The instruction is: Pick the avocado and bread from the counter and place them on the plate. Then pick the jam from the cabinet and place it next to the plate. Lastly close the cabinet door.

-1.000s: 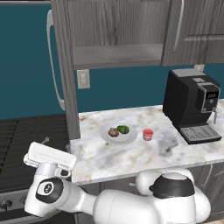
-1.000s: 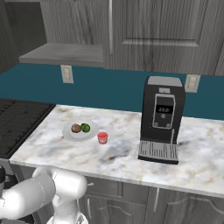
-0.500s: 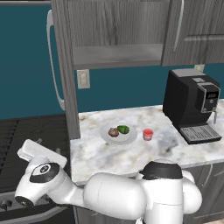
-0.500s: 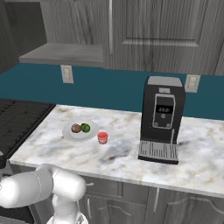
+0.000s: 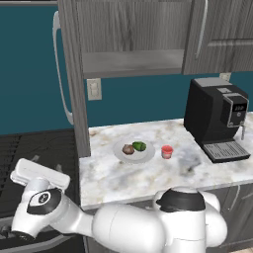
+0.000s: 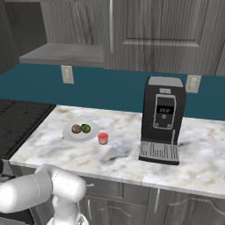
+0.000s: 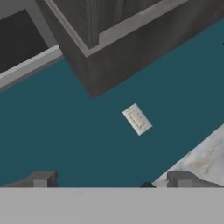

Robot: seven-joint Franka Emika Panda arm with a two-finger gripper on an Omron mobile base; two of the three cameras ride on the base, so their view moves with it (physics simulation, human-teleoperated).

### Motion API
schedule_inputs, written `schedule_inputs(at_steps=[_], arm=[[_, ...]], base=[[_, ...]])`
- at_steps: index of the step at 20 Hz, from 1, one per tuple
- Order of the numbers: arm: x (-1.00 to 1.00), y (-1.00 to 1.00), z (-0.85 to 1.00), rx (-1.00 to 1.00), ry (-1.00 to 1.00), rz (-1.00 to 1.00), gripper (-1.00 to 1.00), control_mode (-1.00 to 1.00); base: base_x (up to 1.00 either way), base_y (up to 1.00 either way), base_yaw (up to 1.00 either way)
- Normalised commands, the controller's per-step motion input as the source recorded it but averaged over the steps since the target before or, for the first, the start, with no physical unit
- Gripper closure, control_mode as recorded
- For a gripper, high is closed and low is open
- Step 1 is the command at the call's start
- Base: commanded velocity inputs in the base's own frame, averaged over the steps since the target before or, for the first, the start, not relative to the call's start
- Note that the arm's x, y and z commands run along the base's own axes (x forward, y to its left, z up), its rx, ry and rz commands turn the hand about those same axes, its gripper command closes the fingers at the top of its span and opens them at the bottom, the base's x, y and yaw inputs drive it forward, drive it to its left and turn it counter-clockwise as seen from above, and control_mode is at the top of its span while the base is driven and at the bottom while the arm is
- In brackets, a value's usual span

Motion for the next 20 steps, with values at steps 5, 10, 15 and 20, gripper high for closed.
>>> schedule_inputs(at_steps=[5, 10, 15, 20], arm=[[-0.09, 0.30, 0.43, -0.41, 0.00, 0.00, -1.00, -1.00], [-0.01, 0.17, 0.64, -0.32, 0.00, 0.00, -1.00, -1.00], [-0.16, 0.04, 0.84, -0.18, 0.00, 0.00, -1.00, -1.00], [-0.28, 0.04, 0.78, -0.15, 0.00, 0.00, -1.00, -1.00]], base=[[0.00, 0.00, 0.00], [0.00, 0.00, 0.00], [0.00, 0.00, 0.00], [0.00, 0.00, 0.00]])
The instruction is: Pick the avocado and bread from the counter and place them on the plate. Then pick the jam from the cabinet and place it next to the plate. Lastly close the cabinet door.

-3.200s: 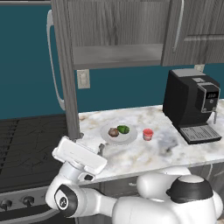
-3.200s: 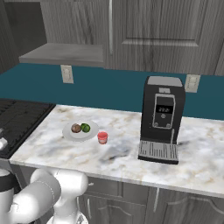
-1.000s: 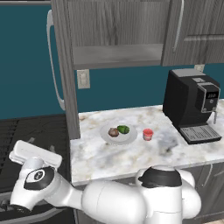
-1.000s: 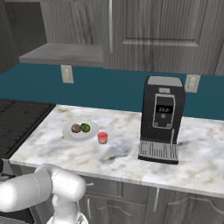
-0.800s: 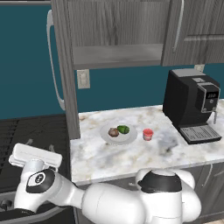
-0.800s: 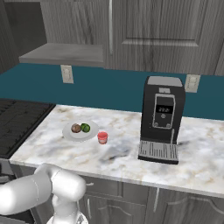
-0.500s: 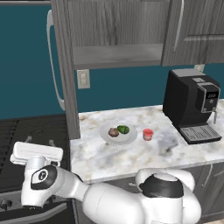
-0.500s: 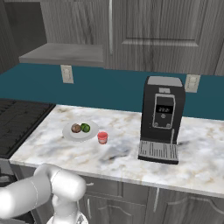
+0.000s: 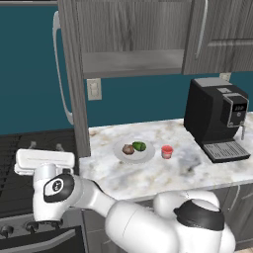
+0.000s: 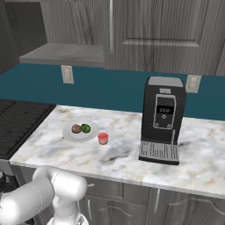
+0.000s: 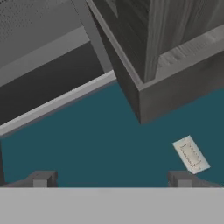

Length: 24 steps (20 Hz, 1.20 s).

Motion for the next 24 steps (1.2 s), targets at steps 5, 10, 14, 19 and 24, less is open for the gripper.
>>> schedule_inputs(at_steps=[5, 10, 14, 19, 24], arm=[[-0.32, 0.01, 0.69, -0.08, 0.00, -0.04, -1.00, -1.00], [-0.37, 0.00, 0.64, 0.00, -0.07, -0.16, -1.00, -1.00], [-0.37, -0.03, 0.68, 0.00, -0.17, -0.28, -1.00, -1.00], [-0.37, -0.10, 0.66, 0.00, -0.23, -0.35, -1.00, -1.00], [-0.45, -0.20, 0.67, 0.02, -0.24, -0.38, -1.00, -1.00]], base=[[0.00, 0.00, 0.00], [0.00, 0.00, 0.00], [0.00, 0.00, 0.00], [0.00, 0.00, 0.00], [0.00, 0.00, 0.00]])
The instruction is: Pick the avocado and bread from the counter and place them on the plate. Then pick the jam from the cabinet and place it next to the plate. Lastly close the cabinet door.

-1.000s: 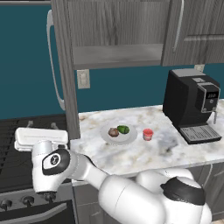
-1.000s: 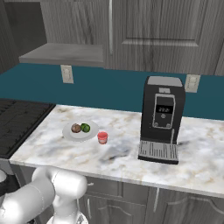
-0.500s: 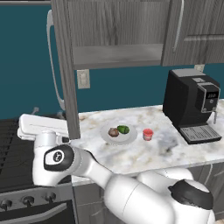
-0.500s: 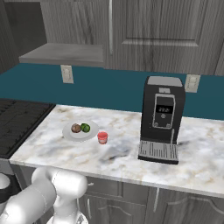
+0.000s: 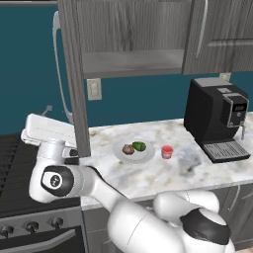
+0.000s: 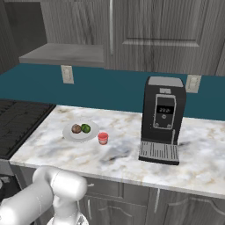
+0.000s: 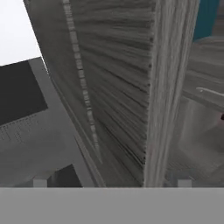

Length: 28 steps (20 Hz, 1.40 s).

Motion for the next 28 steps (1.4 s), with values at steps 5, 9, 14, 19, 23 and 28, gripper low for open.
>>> schedule_inputs(at_steps=[5, 9, 14, 19, 23, 28], arm=[[-0.48, -0.43, 0.73, 0.11, -0.09, -0.32, -1.00, -1.00], [-0.49, -0.58, 0.76, 0.20, -0.01, -0.26, -1.00, -1.00], [-0.55, -0.64, 0.78, 0.21, 0.02, -0.21, -1.00, -1.00], [-0.44, -0.63, 0.86, 0.16, 0.17, -0.11, -1.00, -1.00], [-0.41, -0.69, 0.89, 0.16, 0.24, -0.04, -1.00, -1.00], [-0.34, -0.73, 0.87, 0.15, 0.26, 0.00, -1.00, -1.00]], base=[[0.00, 0.00, 0.00], [0.00, 0.00, 0.00], [0.00, 0.00, 0.00], [0.00, 0.00, 0.00], [0.00, 0.00, 0.00], [0.00, 0.00, 0.00]])
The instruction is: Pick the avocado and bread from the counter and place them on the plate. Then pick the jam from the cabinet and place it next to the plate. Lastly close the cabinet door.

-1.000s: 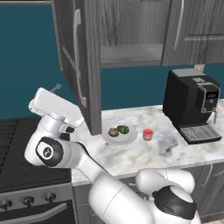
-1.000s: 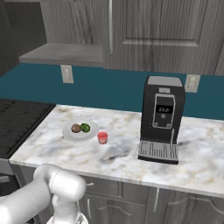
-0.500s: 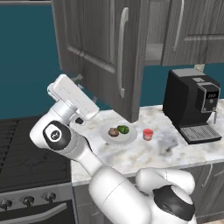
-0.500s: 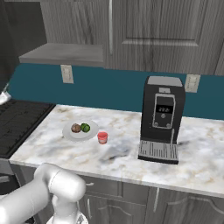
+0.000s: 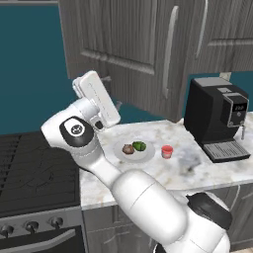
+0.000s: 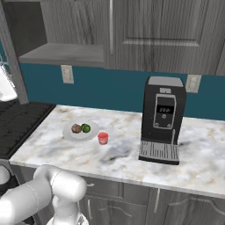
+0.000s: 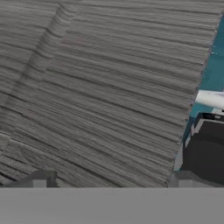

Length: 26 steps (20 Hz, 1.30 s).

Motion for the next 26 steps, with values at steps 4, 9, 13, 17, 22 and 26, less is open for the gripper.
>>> schedule_inputs(at_steps=[4, 9, 13, 17, 22, 26], arm=[[-0.06, -0.76, 0.85, 0.15, 0.32, 0.00, -1.00, -1.00], [0.00, -0.86, 0.86, 0.17, 0.36, 0.01, -1.00, -1.00], [0.01, -0.98, 0.82, 0.20, 0.35, 0.04, -1.00, -1.00], [0.13, -1.00, 0.72, 0.19, 0.37, 0.08, -1.00, -1.00], [0.36, -1.00, 0.42, 0.16, 0.39, 0.14, -1.00, -1.00], [0.55, -1.00, 0.03, 0.12, 0.28, 0.21, -1.00, -1.00]], base=[[0.00, 0.00, 0.00], [0.00, 0.00, 0.00], [0.00, 0.00, 0.00], [0.00, 0.00, 0.00], [0.00, 0.00, 0.00], [0.00, 0.00, 0.00]])
